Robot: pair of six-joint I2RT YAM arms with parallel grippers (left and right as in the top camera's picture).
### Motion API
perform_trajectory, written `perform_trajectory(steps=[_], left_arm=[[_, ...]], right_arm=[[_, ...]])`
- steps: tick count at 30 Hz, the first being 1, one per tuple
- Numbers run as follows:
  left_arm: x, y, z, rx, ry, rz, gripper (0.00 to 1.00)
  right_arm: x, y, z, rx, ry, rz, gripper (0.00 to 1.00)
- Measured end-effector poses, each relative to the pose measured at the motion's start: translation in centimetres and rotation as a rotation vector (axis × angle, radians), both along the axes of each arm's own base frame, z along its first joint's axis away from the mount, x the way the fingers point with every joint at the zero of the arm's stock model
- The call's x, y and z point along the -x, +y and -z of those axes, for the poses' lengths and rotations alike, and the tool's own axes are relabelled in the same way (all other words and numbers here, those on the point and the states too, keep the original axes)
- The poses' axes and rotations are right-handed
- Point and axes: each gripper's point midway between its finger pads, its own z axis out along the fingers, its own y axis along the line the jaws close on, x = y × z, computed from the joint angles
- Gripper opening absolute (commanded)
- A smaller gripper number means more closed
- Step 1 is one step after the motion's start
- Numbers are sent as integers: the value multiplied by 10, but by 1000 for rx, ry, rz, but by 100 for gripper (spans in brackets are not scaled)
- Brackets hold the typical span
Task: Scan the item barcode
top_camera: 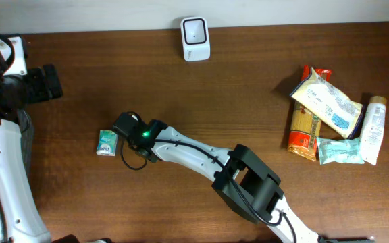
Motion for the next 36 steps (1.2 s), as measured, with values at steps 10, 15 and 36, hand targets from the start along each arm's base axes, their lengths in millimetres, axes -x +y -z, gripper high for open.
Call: perform_trajectory(steps=[10,15,36], left_arm=[[0,0,0,0,0,0,99],[0,0,0,0,0,0,99],[0,0,0,0,0,0,99]], right_arm=[[14,-5,-19,21,113,-9,4],[12,3,-80,-241,361,7,4],[-23,-77,-10,-673,831,460,14]])
